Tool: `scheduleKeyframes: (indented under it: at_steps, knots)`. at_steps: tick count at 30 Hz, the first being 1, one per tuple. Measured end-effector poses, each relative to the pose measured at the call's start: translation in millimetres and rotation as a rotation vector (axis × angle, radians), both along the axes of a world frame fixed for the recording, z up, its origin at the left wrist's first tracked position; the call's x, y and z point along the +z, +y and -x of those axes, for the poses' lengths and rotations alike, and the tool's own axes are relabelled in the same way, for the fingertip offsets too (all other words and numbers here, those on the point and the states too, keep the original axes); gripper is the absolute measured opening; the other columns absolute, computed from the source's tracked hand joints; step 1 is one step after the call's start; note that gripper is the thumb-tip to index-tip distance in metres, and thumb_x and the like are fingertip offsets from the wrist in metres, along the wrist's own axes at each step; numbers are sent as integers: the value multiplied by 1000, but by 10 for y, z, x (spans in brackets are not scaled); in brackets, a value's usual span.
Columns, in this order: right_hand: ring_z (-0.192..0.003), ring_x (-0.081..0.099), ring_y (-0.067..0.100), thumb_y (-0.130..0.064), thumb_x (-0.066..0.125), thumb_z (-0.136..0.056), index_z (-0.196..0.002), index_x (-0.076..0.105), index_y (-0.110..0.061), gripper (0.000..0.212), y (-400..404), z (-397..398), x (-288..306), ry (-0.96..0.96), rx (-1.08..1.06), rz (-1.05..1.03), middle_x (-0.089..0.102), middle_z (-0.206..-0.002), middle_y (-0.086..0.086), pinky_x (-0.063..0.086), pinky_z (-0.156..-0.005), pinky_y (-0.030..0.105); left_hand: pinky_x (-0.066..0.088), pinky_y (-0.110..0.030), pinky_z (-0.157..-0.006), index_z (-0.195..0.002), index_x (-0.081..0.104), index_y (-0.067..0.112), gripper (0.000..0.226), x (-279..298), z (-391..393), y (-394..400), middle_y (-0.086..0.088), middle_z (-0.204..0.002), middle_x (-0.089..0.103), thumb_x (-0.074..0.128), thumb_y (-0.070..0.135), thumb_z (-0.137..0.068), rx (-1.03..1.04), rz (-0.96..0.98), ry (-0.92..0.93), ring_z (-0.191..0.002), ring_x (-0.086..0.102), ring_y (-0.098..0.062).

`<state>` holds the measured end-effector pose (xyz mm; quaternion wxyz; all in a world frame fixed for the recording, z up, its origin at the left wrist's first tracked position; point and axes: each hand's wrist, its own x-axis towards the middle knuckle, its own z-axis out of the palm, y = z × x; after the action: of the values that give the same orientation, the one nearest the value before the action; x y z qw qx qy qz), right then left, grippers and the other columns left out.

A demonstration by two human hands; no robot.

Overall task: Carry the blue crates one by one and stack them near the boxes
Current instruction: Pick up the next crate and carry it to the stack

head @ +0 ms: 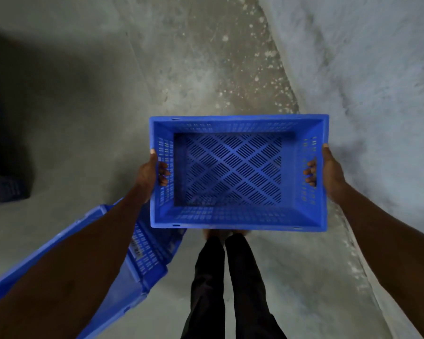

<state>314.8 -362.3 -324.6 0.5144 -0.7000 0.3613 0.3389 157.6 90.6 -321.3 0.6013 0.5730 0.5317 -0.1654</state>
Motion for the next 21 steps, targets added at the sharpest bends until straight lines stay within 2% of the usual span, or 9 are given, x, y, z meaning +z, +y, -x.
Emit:
scheduleKeyframes:
  at_steps: [2,3,6,9,13,15,17,19,21]
  knots:
    - [-36,51,20,-95,51,-59,-74,56,-11,86,-11,-24,98,35,38,-42,55,-50,5,40,-38,22,40,-24,-38,-76,55,11,65,56,9,-6,-4,-58,51,32,67,-100,-8,-47,-14,-37,46,-16]
    - [-36,50,20,-94,51,-58,-72,56,-11,84,-14,-37,157,40,44,-57,53,-48,4,40,-37,23,39,-26,-39,-75,55,14,64,106,9,-1,-2,-57,49,33,69,-99,-12,-62,-23,-37,44,-16]
    - [-36,49,20,-82,44,-82,-71,55,-11,73,-63,-83,430,8,66,-90,51,-47,4,41,-37,23,35,-28,-42,-73,53,18,63,352,-7,25,3,-53,47,34,74,-95,-18,-90,-47,-38,39,-16]
    - [-43,53,23,-82,49,-79,-77,58,-10,72,-126,-116,870,-34,88,-132,50,-49,3,45,-41,27,34,-25,-40,-74,52,18,61,850,-55,23,4,-51,44,35,73,-96,-24,-83,-82,-39,37,-15]
    - [-60,72,27,-60,36,-100,-85,59,-10,57,-213,-39,1591,-38,43,-256,52,-48,3,59,-49,37,34,-25,-40,-75,52,17,66,1672,-83,59,0,-57,41,44,81,-86,-33,16,-130,-42,34,-15]
    - [-50,66,24,-59,37,-100,-87,59,-11,54,-235,52,1990,-76,8,-283,50,-51,3,55,-44,32,35,-24,-39,-77,52,17,67,2107,-84,56,1,-57,41,45,83,-84,-59,5,-151,-42,34,-14]
    - [-38,49,19,-60,40,-99,-86,59,-13,53,-264,168,2366,-147,-21,-276,46,-54,1,41,-37,24,35,-24,-39,-79,53,16,67,2505,-88,35,2,-56,41,42,82,-86,-84,-5,-206,-42,34,-13]
    - [-35,38,15,-60,41,-99,-85,58,-14,52,-303,295,2714,-212,-52,-250,43,-54,0,30,-35,20,35,-23,-39,-81,54,16,67,2854,-103,9,1,-57,41,37,80,-90,-113,-7,-272,-41,34,-13]
    - [-36,35,14,-61,42,-98,-85,57,-14,51,-357,434,3047,-261,-84,-230,44,-54,-1,28,-35,20,34,-22,-37,-81,53,16,67,3141,-121,-31,2,-57,40,30,78,-93,-135,-9,-313,-40,33,-12]
